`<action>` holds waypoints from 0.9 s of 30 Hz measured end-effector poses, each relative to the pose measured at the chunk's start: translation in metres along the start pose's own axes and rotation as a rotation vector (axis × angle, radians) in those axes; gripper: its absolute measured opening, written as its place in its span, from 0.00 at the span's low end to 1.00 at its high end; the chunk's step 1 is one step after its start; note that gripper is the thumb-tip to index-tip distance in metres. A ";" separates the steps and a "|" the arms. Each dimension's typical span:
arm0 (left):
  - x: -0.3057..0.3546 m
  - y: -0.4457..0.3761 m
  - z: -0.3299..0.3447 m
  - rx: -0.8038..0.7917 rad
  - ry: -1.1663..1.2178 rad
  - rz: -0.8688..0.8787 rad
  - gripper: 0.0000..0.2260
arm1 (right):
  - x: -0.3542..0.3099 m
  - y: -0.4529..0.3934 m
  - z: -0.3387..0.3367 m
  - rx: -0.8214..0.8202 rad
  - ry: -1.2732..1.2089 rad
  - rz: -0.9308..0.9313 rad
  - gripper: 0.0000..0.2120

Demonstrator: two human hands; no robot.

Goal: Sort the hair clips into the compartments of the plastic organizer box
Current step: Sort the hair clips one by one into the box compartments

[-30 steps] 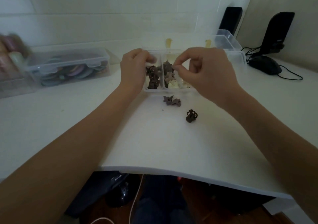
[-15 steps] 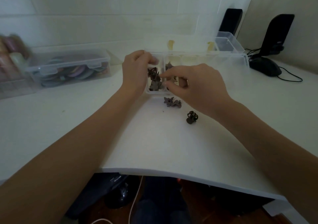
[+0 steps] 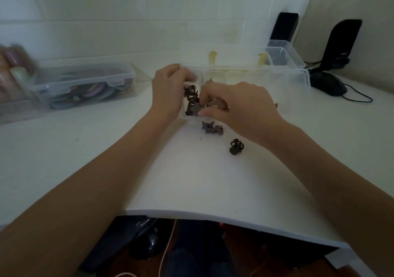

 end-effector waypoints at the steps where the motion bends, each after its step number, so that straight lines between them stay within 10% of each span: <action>1: 0.000 0.000 0.000 0.003 0.004 -0.006 0.06 | 0.000 0.000 -0.001 0.000 0.003 -0.001 0.13; 27: 0.005 0.002 0.002 -0.010 0.027 -0.005 0.10 | -0.018 -0.005 0.000 0.089 0.218 -0.132 0.12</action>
Point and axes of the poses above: each hand's wrist, its own y-axis away from the middle knuckle, its own z-axis out of the palm, x = y × z, the point moved 2 cm from there along -y, towards the middle knuckle, and after that the axes turned 10 degrees about z, right-handed, at the moved point
